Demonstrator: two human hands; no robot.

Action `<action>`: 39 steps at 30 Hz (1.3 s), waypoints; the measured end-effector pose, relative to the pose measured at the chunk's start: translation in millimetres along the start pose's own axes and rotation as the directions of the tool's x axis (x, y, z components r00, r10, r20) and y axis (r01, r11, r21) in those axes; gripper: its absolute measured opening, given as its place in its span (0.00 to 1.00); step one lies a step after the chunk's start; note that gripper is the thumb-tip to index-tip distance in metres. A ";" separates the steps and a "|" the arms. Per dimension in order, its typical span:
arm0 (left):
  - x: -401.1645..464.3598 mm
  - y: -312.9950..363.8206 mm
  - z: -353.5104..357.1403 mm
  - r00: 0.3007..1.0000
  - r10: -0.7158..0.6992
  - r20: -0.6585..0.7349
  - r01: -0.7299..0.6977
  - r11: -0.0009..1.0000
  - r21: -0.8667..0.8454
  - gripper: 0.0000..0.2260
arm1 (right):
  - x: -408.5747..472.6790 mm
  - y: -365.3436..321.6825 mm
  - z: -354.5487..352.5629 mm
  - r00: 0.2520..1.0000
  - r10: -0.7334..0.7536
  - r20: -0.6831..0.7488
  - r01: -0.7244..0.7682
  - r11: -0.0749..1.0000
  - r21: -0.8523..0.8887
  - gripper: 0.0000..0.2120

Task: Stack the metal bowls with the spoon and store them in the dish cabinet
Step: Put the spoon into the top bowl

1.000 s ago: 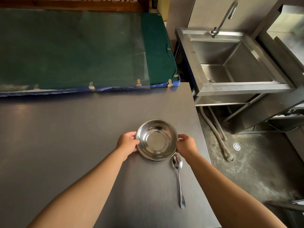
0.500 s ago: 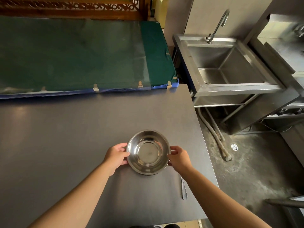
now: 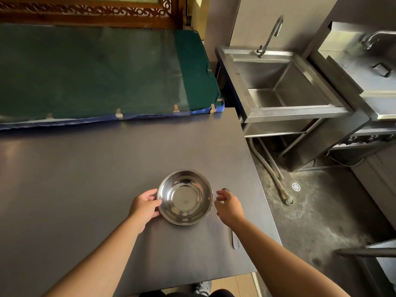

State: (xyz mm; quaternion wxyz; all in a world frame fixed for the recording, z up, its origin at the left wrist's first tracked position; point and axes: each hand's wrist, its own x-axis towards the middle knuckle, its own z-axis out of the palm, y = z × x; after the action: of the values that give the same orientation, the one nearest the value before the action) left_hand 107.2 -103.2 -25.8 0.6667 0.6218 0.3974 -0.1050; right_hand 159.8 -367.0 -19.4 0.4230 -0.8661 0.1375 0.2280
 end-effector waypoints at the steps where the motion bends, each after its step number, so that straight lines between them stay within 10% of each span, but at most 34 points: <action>1: -0.9 -0.5 0.3 1.000 -0.003 -0.005 0.003 1.000 -0.008 0.21 | -0.4 4.0 -3.5 0.999 0.007 -0.031 -0.008 1.000 -0.027 0.17; 26: -11.7 -18.1 3.0 0.998 -0.016 -0.054 0.011 0.996 -0.090 0.24 | 12.0 37.9 -24.2 0.990 0.132 -0.050 -0.141 0.939 -0.315 0.06; 39: -20.4 -15.5 2.6 0.997 -0.069 -0.046 0.062 0.988 -0.140 0.23 | -7.5 -33.9 -14.1 0.968 -0.249 -0.017 0.232 0.925 -0.301 0.06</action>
State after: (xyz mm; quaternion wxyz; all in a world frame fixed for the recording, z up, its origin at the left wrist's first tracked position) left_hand 84.9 -116.0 -24.1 0.6941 0.5630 0.4409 -0.0831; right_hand 171.8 -357.4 14.8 0.3089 -0.9360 0.0060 0.1686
